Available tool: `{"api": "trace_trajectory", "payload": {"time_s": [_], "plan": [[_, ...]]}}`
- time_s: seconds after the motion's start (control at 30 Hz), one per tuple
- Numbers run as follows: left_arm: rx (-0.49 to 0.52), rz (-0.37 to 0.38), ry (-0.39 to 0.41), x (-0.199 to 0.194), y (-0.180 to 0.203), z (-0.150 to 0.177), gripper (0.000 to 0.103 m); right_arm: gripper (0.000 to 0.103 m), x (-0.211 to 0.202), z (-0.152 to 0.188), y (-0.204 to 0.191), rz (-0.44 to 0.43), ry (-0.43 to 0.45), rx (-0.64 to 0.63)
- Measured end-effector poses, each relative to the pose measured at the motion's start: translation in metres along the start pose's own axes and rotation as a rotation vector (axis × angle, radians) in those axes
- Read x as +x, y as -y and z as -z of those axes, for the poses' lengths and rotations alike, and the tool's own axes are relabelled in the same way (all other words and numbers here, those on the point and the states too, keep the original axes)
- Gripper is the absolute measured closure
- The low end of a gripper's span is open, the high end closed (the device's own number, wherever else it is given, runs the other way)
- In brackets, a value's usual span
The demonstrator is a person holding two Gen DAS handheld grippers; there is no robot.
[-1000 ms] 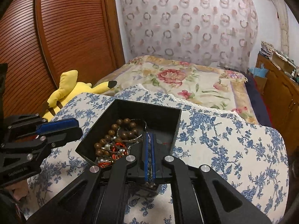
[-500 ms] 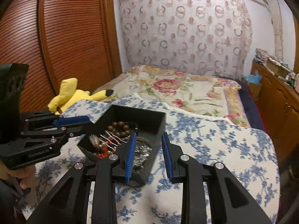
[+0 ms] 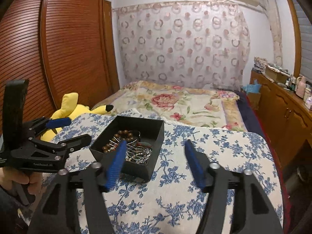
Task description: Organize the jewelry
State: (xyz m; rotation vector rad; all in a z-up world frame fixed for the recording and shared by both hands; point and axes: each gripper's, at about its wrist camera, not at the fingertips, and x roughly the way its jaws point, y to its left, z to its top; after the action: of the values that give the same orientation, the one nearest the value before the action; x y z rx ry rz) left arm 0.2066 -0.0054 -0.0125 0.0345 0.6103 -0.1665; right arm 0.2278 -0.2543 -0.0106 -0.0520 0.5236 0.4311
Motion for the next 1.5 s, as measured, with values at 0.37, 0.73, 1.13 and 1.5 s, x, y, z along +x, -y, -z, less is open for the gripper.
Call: {"api": "trace_trajectory", "payload": {"time_s": [0.37,0.73,1.13,1.5], "plan": [[-0.016,-0.04,0.068,-0.057,0.002,0.022,0.008,0.003,-0.05,0.015,-0.014,0.04,0.089,0.016],[-0.073,-0.055,0.1,-0.101,0.001,0.046,0.008,0.003,-0.096,0.036,-0.028,0.093,0.135,0.049],[-0.057,-0.056,0.104,-0.111,0.006,0.056,0.008,0.003,-0.105,0.046,-0.03,0.105,0.142,0.065],[-0.062,-0.058,0.116,-0.116,0.009,0.057,0.008,0.003,-0.106,0.048,-0.029,0.113,0.142,0.069]]}}
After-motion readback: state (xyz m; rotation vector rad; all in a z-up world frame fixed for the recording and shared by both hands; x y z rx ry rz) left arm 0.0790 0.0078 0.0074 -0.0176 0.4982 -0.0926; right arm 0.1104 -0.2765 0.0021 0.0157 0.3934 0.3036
